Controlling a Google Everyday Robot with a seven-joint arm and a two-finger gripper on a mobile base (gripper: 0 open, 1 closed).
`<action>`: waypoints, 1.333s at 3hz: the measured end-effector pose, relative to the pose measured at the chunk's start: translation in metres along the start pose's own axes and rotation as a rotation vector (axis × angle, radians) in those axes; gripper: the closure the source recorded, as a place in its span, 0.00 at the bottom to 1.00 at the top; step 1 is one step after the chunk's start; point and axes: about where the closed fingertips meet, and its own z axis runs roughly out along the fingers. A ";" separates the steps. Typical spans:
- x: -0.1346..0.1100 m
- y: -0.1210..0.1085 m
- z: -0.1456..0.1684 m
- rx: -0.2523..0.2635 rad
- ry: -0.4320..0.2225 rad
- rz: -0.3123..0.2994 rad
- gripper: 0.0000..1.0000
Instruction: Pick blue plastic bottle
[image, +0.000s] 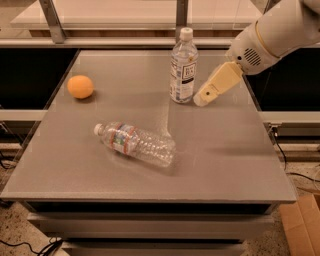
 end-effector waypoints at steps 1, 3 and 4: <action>-0.019 -0.010 0.016 -0.008 -0.053 -0.006 0.00; -0.051 -0.017 0.051 -0.038 -0.149 -0.038 0.00; -0.061 -0.018 0.067 -0.057 -0.178 -0.047 0.00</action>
Offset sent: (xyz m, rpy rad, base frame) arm 0.0651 0.0547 -0.0040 0.1518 -0.0932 0.0638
